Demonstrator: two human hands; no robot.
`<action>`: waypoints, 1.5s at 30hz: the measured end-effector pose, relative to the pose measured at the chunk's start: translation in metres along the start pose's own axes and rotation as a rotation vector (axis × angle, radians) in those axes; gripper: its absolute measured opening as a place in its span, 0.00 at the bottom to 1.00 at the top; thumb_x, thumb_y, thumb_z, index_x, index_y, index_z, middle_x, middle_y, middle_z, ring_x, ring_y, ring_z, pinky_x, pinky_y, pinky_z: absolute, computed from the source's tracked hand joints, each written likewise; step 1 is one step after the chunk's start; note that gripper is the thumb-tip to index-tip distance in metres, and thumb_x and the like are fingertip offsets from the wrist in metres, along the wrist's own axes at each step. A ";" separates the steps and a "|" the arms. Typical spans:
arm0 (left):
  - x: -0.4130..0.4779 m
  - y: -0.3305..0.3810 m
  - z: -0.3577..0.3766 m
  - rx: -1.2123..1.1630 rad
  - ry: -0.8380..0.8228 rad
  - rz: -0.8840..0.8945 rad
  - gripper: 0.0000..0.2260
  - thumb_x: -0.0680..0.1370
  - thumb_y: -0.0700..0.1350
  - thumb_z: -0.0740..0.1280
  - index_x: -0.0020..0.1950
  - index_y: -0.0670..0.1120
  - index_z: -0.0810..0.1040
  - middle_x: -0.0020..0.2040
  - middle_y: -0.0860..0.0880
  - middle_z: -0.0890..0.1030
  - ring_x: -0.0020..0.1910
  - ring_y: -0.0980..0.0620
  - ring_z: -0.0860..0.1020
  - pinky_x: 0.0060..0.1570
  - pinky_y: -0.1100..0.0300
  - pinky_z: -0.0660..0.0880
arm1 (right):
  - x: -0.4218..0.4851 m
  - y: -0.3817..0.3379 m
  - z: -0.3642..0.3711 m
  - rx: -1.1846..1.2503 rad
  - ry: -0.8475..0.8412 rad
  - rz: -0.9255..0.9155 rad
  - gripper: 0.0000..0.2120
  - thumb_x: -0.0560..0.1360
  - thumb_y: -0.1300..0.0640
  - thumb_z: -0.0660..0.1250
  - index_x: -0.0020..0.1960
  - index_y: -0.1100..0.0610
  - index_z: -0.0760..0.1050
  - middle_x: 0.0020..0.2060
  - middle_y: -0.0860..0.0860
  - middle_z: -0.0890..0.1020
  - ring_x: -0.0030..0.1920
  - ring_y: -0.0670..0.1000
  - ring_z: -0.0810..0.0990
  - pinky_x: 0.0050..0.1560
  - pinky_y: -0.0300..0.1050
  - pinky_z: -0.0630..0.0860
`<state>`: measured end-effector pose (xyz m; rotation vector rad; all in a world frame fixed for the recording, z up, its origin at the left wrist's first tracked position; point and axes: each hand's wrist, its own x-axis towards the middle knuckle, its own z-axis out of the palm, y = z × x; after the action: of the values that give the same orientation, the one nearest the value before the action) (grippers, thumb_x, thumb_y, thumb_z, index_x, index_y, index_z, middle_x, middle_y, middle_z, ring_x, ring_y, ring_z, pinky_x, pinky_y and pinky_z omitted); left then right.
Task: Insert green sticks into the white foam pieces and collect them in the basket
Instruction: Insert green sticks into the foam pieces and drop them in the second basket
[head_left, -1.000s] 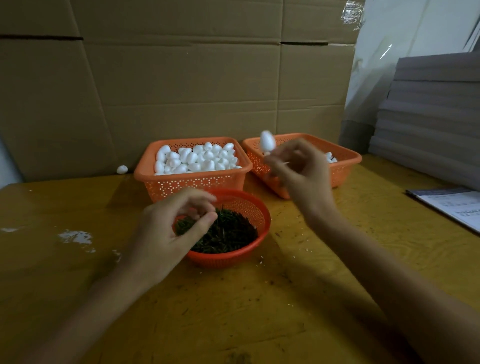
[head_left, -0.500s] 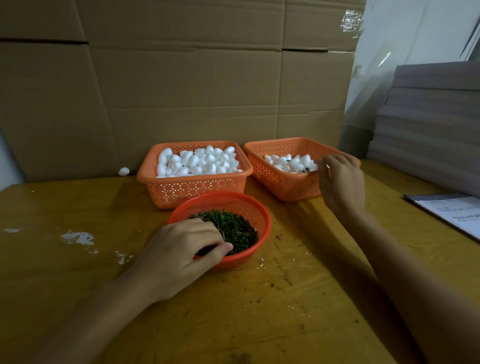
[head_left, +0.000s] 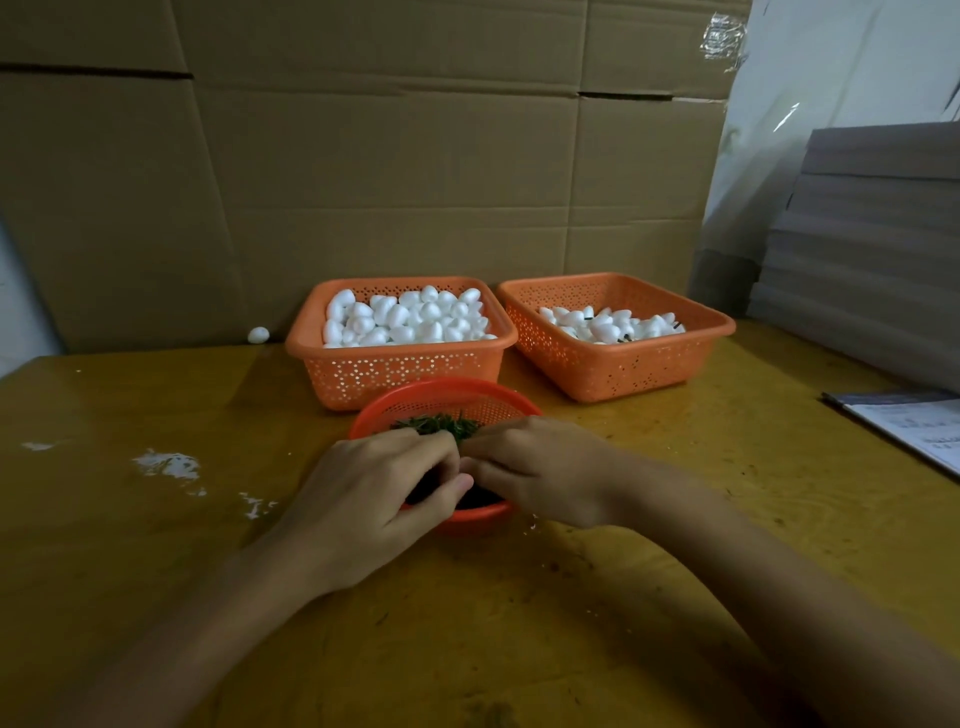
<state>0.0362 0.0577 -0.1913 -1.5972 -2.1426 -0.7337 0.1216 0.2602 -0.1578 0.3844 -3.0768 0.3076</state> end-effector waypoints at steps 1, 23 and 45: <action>0.001 0.000 0.000 -0.036 0.003 -0.014 0.12 0.84 0.61 0.58 0.47 0.56 0.74 0.39 0.59 0.76 0.39 0.59 0.76 0.35 0.63 0.70 | 0.000 0.000 -0.001 -0.002 -0.014 0.008 0.16 0.88 0.48 0.54 0.63 0.51 0.78 0.53 0.48 0.80 0.51 0.49 0.77 0.54 0.55 0.74; 0.142 -0.093 -0.011 0.080 -0.472 -0.828 0.36 0.85 0.68 0.48 0.86 0.46 0.54 0.86 0.43 0.52 0.83 0.41 0.56 0.81 0.43 0.52 | 0.003 -0.001 0.001 -0.035 -0.039 0.052 0.21 0.88 0.44 0.52 0.70 0.50 0.77 0.65 0.48 0.79 0.65 0.50 0.77 0.63 0.55 0.74; 0.035 -0.001 -0.025 -0.890 0.270 -0.577 0.14 0.70 0.35 0.81 0.52 0.48 0.86 0.57 0.51 0.87 0.55 0.50 0.87 0.57 0.57 0.81 | 0.004 -0.007 0.005 0.125 0.206 0.006 0.08 0.79 0.55 0.73 0.56 0.46 0.84 0.53 0.40 0.85 0.53 0.40 0.80 0.53 0.37 0.76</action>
<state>0.0246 0.0698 -0.1515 -1.0419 -2.1855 -2.1748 0.1191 0.2520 -0.1613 0.3246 -2.8659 0.5068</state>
